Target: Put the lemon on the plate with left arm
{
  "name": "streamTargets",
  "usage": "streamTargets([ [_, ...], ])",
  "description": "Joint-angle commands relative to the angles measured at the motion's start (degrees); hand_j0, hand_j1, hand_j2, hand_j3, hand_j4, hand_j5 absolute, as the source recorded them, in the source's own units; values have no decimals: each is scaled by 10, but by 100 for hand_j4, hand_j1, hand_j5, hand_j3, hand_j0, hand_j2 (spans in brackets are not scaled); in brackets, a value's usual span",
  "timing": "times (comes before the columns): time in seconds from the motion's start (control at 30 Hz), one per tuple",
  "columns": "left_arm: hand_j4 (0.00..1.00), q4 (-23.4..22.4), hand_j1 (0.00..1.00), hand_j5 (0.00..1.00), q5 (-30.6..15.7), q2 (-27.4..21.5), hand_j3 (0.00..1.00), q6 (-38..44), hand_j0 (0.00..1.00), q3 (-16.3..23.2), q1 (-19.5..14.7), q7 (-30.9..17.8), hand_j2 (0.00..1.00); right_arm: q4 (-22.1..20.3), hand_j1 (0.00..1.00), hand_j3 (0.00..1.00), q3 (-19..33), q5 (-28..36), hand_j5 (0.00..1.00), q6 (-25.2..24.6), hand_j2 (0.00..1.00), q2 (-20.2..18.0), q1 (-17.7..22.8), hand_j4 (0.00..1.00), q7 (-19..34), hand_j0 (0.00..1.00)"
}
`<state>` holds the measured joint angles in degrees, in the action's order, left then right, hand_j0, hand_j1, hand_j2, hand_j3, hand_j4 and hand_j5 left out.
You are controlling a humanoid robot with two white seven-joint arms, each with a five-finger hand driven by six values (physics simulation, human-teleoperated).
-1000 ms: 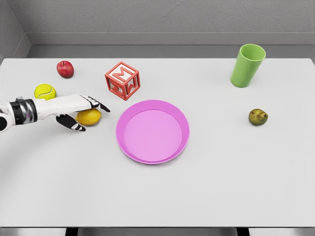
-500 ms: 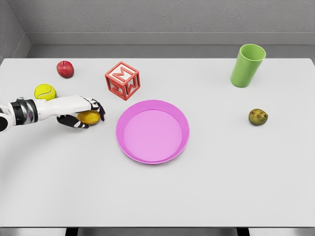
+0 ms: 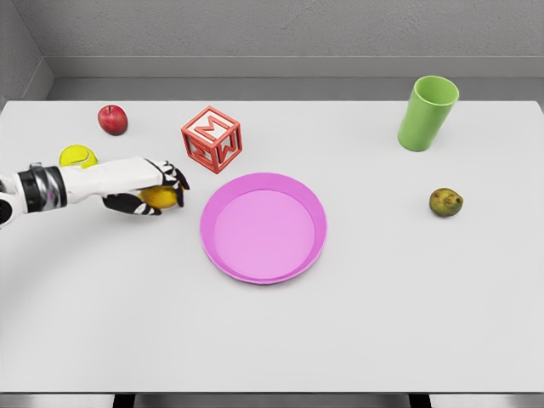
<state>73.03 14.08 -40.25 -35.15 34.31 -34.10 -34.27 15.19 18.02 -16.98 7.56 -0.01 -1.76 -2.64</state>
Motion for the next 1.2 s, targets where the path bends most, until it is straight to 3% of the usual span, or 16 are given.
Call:
streamTargets([
  [0.0,50,42,50,50,-8,-1,50,2,50,1,1,1,50,0,100,100,0,0,100,0,100,0,0,100,0,100],
  [0.07,50,77,50,50,-12,-2,50,2,50,1,2,1,50,0,100,100,0,0,100,0,100,0,0,100,0,100],
  [0.3,49,128,49,49,-15,-4,49,2,49,1,0,1,49,0,100,100,0,0,100,0,100,0,0,100,0,100],
  [0.5,50,195,50,50,-18,5,50,2,50,31,3,-7,50,0,100,100,0,0,100,0,100,0,0,100,0,100],
  [0.87,51,188,51,51,4,69,51,2,51,44,-5,-7,51,0,100,100,0,0,100,0,100,0,0,100,0,100],
  [0.93,56,172,56,56,4,70,56,2,56,42,-13,-7,56,0,100,100,0,0,100,0,100,0,0,100,0,100],
  [0.97,71,162,71,71,4,76,71,2,71,41,-13,-7,71,0,100,100,0,0,100,0,100,0,0,100,0,100],
  [1.0,100,156,100,100,3,83,100,2,100,42,-13,-7,100,0,100,100,0,0,100,0,100,0,0,100,0,100],
  [1.17,100,156,100,100,0,79,100,2,100,42,-13,-7,100,0,100,100,0,0,100,0,100,0,0,100,0,100],
])
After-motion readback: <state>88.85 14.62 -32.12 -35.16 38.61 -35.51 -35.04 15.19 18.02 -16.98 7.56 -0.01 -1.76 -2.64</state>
